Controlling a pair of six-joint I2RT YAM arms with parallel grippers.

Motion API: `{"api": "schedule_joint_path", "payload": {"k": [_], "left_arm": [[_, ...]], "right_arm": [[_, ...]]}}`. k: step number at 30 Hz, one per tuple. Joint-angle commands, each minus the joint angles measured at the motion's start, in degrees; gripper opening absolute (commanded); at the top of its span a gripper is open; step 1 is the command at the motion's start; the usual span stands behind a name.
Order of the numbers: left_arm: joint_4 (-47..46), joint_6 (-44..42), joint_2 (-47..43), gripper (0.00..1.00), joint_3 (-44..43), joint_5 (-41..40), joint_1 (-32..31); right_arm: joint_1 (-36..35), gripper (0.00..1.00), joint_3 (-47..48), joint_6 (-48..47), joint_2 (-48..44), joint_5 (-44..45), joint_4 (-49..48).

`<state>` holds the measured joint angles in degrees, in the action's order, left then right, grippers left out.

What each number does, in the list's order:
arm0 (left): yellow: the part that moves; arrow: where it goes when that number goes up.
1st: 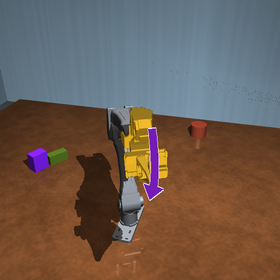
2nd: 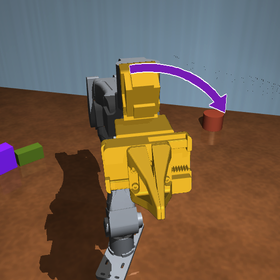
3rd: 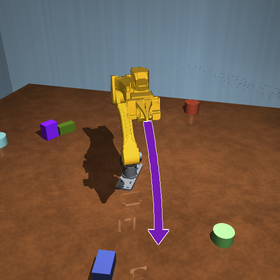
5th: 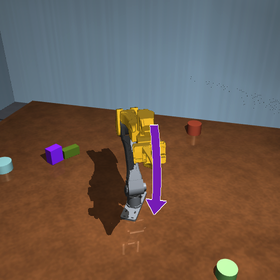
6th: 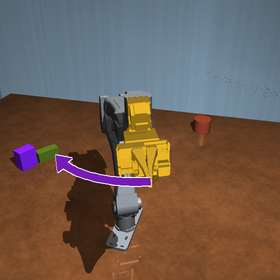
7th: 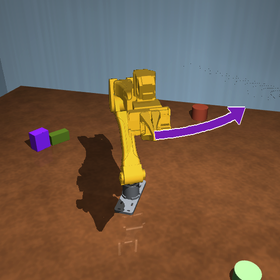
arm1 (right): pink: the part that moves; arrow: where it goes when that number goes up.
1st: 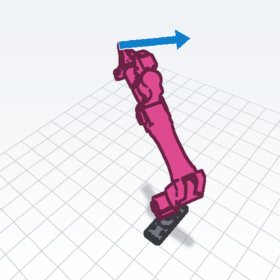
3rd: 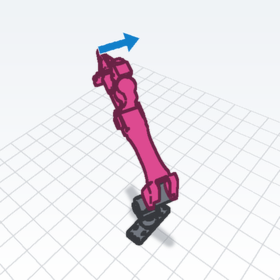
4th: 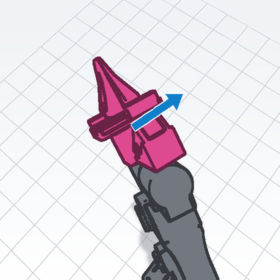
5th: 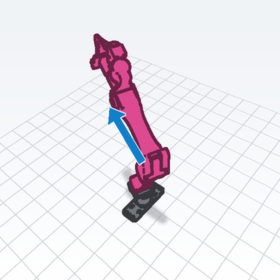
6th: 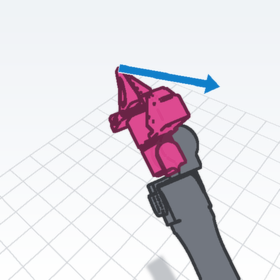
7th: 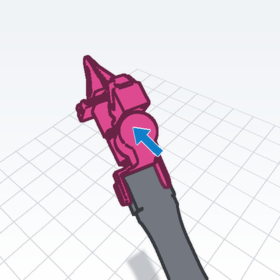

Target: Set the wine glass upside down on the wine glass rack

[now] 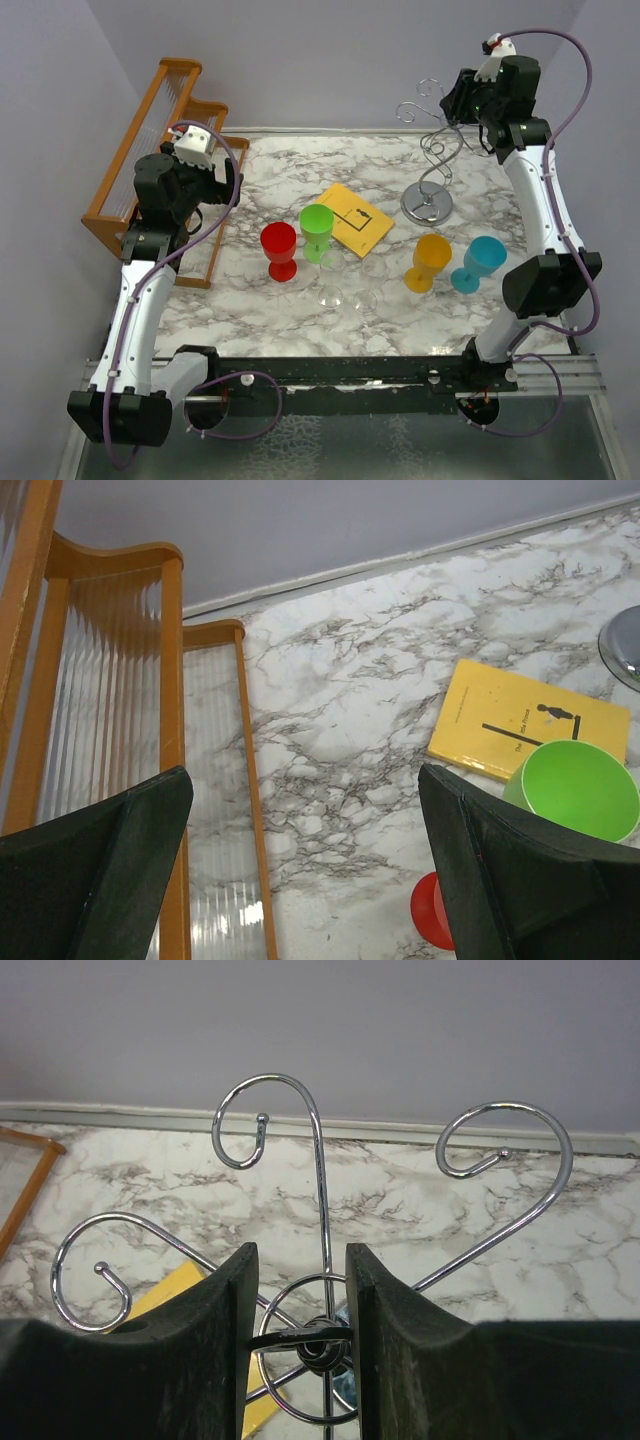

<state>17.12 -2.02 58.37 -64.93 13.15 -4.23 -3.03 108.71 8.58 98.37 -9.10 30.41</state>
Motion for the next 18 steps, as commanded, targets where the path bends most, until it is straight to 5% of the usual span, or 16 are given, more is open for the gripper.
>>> {"api": "schedule_joint_path", "payload": {"k": [1,18], "left_arm": [[-2.1,0.2,0.3,0.99,-0.5,1.8,0.2],[-2.6,0.1,1.3,0.99,0.0,2.8,0.2]], "right_arm": [[-2.8,0.01,3.4,5.1,-0.2,-3.9,-4.2],[-3.8,0.01,2.0,5.2,-1.0,-1.8,-4.9]]}}
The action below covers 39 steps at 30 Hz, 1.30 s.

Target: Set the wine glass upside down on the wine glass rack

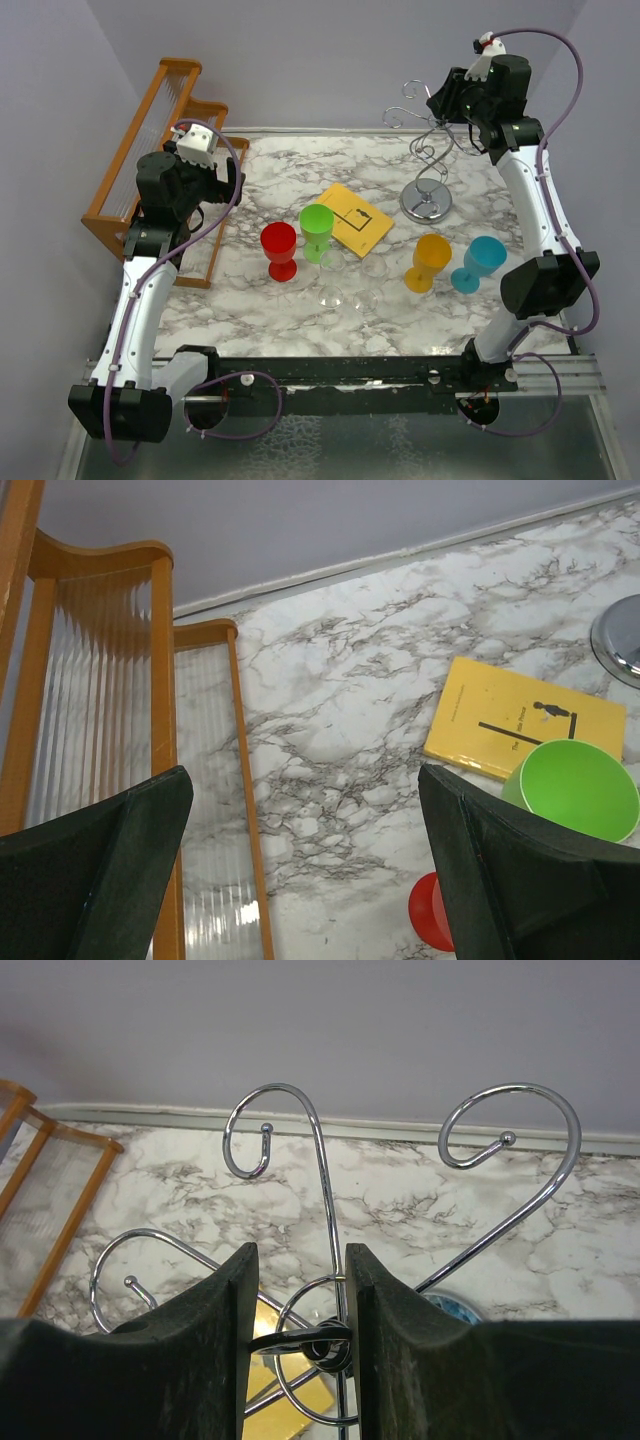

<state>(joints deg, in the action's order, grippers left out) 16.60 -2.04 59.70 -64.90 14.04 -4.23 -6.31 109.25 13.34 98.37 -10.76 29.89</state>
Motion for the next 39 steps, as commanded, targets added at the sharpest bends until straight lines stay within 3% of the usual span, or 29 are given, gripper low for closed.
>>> {"api": "schedule_joint_path", "payload": {"k": [1,7,16,27,39], "left_arm": [[-2.0,0.1,-0.1,0.99,0.0,2.0,0.2],[-2.1,-0.2,-0.6,0.99,0.3,2.3,0.2],[-2.1,-0.4,-0.9,0.99,0.7,3.1,0.2],[-2.1,-0.4,-1.1,0.99,1.1,3.5,0.2],[-2.3,-0.5,-1.2,0.99,1.4,3.8,0.2]], "right_arm": [[-0.5,0.01,1.4,-1.1,-0.9,0.7,-4.2],[-0.5,0.02,-2.4,-9.4,-2.2,4.0,-3.8],[-0.5,0.29,-6.6,-15.2,-4.7,7.7,-3.7],[-0.1,0.48,-6.5,-17.8,-3.6,8.6,-2.1],[0.9,0.50,-8.7,-17.7,-4.0,9.2,-2.4]]}}
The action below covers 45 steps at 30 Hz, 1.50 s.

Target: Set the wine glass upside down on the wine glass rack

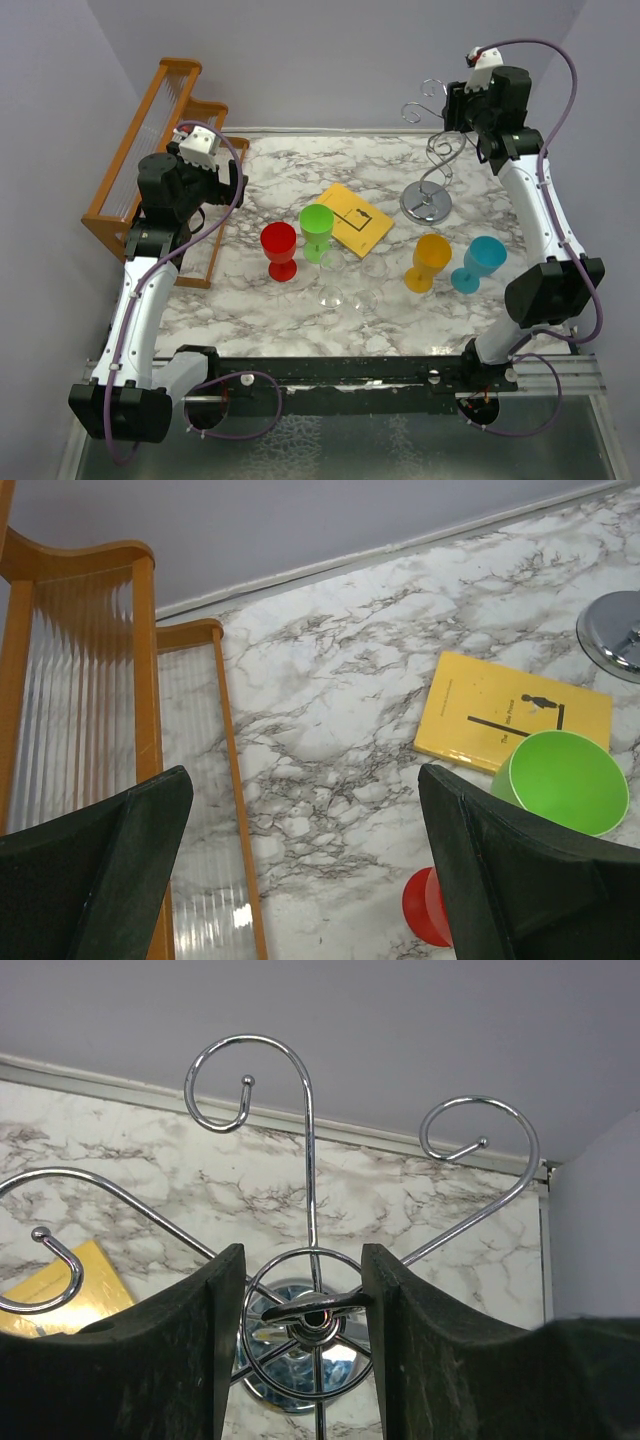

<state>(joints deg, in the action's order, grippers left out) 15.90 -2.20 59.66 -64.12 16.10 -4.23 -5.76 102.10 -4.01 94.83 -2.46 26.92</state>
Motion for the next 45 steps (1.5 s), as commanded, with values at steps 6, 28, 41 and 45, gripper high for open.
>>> {"api": "schedule_joint_path", "payload": {"k": [6,28,41,45], "left_arm": [[-1.6,-0.3,-1.2,0.99,0.8,2.0,0.2],[-2.0,-0.4,-1.0,0.99,1.0,2.9,0.2],[-1.9,-0.5,0.1,0.99,0.7,3.5,0.2],[-2.0,-0.6,0.3,0.99,0.7,3.6,0.2]], "right_arm": [[0.8,0.46,-2.5,-0.3,-0.6,0.4,0.0],[-0.1,0.01,8.1,9.9,2.3,-10.0,0.7],[-3.7,0.01,9.6,14.5,3.2,-11.2,0.3],[-5.0,0.01,9.4,16.0,3.4,-12.1,-0.2]]}}
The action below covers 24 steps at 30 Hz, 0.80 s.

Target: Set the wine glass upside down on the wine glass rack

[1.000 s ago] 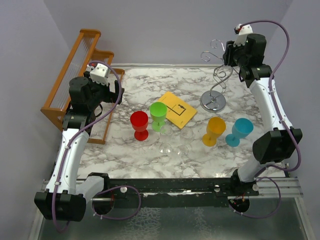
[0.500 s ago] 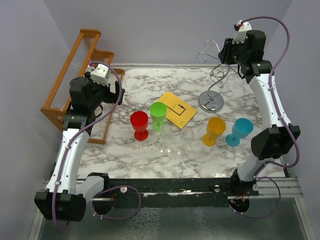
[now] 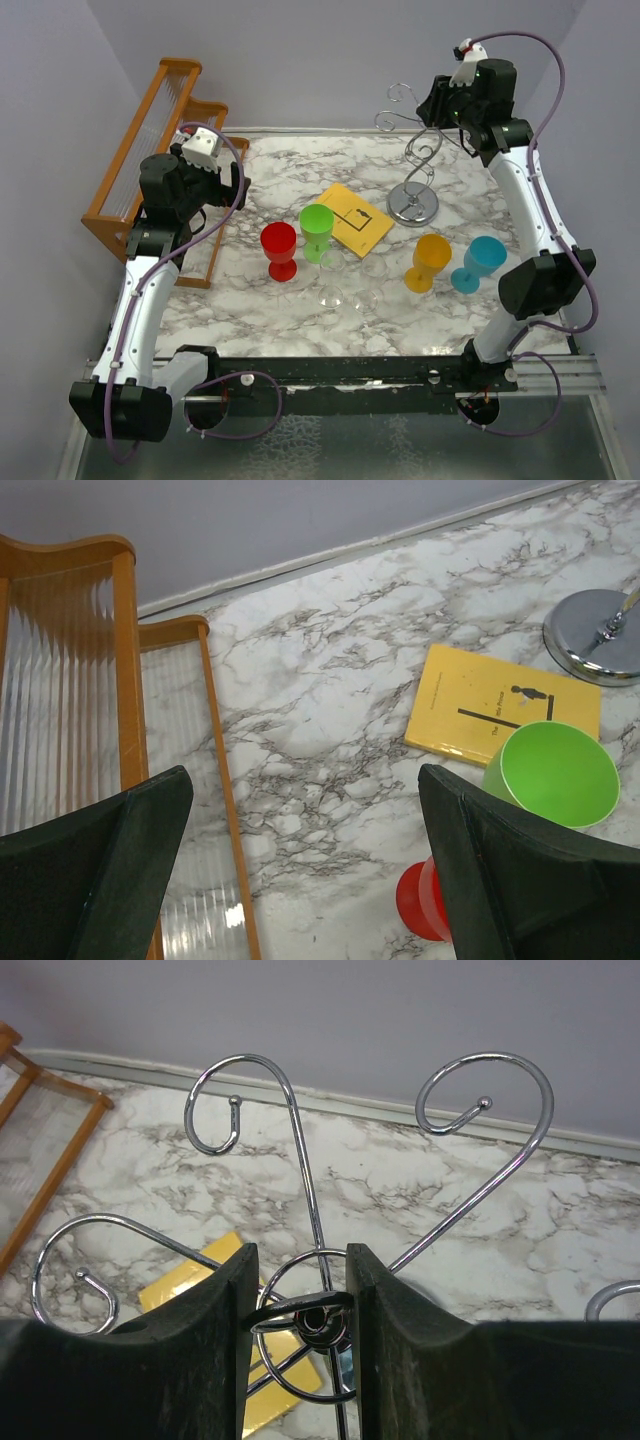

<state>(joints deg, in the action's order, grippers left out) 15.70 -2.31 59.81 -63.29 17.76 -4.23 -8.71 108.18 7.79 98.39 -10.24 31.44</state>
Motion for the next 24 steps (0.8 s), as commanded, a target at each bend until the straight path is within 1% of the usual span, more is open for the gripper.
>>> {"api": "schedule_joint_path", "payload": {"k": [1,5,10,14,19,20,22,24], "left_arm": [[-1.8,-0.4,0.2,0.99,-0.1,1.9,0.2],[-1.8,-0.6,0.2,0.99,0.0,1.9,0.1],[-1.9,-0.6,0.0,0.99,0.1,2.0,0.1],[-1.9,-0.5,0.0,0.99,0.2,2.2,0.2],[-1.8,-0.7,0.0,0.99,0.4,2.5,0.1],[-1.8,-0.9,0.0,0.99,0.5,2.9,0.1],[-1.6,-0.9,0.0,0.99,0.7,3.8,0.0],[-1.5,-1.4,0.0,0.99,1.2,5.4,-0.1]], "right_arm": [[-2.3,0.01,3.3,4.6,-0.2,-4.6,-4.7],[-2.5,0.01,2.6,6.4,-0.6,-5.6,-5.0],[-2.5,0.01,1.8,6.8,-1.6,-4.3,-5.5],[-2.5,0.01,1.2,5.7,-2.0,-2.3,-5.4],[-2.4,0.01,-1.1,1.8,-2.6,1.9,-5.6],[-2.5,0.02,-1.6,0.9,-2.8,2.9,-5.6],[-2.5,0.08,-3.3,-1.3,-3.4,4.5,-6.0],[-2.5,0.17,-5.4,-2.8,-4.2,5.6,-6.4]]}}
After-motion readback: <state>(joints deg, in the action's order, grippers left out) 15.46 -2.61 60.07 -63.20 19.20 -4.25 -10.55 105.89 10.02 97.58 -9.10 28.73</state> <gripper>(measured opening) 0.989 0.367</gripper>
